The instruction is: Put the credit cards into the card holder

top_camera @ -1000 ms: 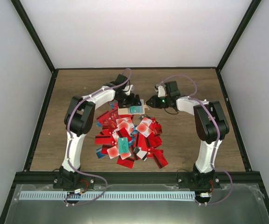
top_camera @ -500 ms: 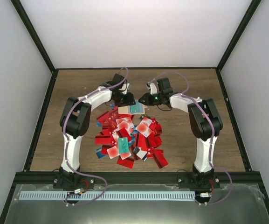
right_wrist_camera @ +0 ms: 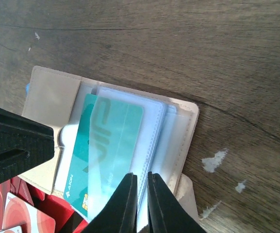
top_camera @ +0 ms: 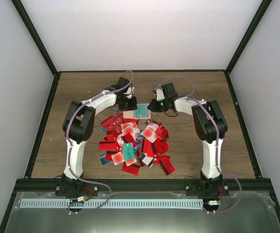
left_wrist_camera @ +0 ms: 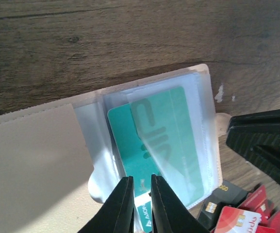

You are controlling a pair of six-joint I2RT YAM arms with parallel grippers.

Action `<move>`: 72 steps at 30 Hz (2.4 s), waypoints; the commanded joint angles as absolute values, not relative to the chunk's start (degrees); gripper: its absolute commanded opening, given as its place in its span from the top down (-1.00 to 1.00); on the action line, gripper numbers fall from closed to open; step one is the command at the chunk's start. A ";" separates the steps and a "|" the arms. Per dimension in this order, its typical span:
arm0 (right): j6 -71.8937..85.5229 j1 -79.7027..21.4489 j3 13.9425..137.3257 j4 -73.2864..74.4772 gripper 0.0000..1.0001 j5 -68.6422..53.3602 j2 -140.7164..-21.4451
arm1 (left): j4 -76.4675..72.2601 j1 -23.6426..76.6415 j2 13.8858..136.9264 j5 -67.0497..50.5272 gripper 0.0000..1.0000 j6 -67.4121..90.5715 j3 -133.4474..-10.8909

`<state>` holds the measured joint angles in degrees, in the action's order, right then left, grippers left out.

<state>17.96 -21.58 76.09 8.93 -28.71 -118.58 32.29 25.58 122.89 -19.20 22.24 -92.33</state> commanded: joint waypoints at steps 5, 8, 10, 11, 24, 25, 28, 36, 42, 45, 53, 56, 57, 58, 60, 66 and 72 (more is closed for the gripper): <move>16.65 -21.82 75.97 8.99 0.83 -27.17 -120.12 | 33.21 25.30 125.45 -16.37 0.82 21.93 -93.65; 16.67 -21.81 75.92 8.80 0.83 -27.63 -120.54 | 33.33 25.31 126.04 -16.35 0.89 22.08 -93.91; 16.68 -21.83 75.77 8.58 0.84 -27.91 -120.54 | 33.26 25.29 126.46 -16.62 0.91 22.15 -93.97; 16.76 -21.85 75.76 8.52 0.84 -28.01 -120.57 | 33.23 25.35 126.59 -16.83 0.92 22.19 -94.06; 17.00 -21.81 75.84 7.66 0.85 -29.83 -121.26 | 33.16 26.13 128.72 -18.27 0.92 23.02 -95.96; 17.03 -21.93 75.87 7.65 0.85 -29.99 -121.28 | 33.47 26.25 129.05 -18.30 0.92 22.98 -96.41; 17.09 -21.90 76.00 7.42 0.85 -30.40 -121.29 | 33.87 26.74 129.74 -18.20 0.92 23.32 -97.66; 17.23 -21.95 76.36 7.30 0.85 -30.25 -121.62 | 34.28 28.22 130.00 -18.36 0.92 24.38 -98.88; 17.02 -21.89 76.38 7.55 0.85 -30.02 -121.01 | 34.53 28.74 129.45 -17.41 0.92 24.49 -98.07; 16.71 -21.80 75.95 7.91 0.85 -29.44 -119.59 | 33.91 28.42 128.14 -15.68 0.87 24.42 -96.65; 17.68 -21.63 74.87 7.68 0.78 -32.52 -115.09 | 33.50 27.89 125.03 -14.00 0.56 22.85 -94.96; 18.32 -21.60 74.81 7.56 0.74 -34.04 -114.18 | 33.62 27.90 123.98 -13.50 0.56 22.41 -94.43; 18.44 -21.62 74.80 7.51 0.73 -34.57 -114.02 | 33.70 27.94 123.68 -13.34 0.57 22.29 -94.28; 18.66 -21.58 74.82 7.43 0.72 -34.92 -113.85 | 33.74 27.95 123.40 -13.09 0.57 22.18 -94.18; 19.23 -21.43 74.85 7.29 0.71 -35.54 -113.73 | 33.90 27.94 122.83 -12.48 0.58 21.94 -94.03; 20.99 -21.36 74.80 6.01 0.61 -38.19 -114.44 | 31.47 27.94 122.70 -16.31 0.67 20.75 -93.31; 21.50 -21.07 75.17 6.31 0.49 -37.88 -116.17 | 29.40 27.88 125.31 -21.44 0.76 20.49 -93.64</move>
<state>20.69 -21.45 74.85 6.81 -36.93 -115.33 31.70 27.68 124.44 -17.32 21.65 -93.71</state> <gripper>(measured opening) 0.235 0.134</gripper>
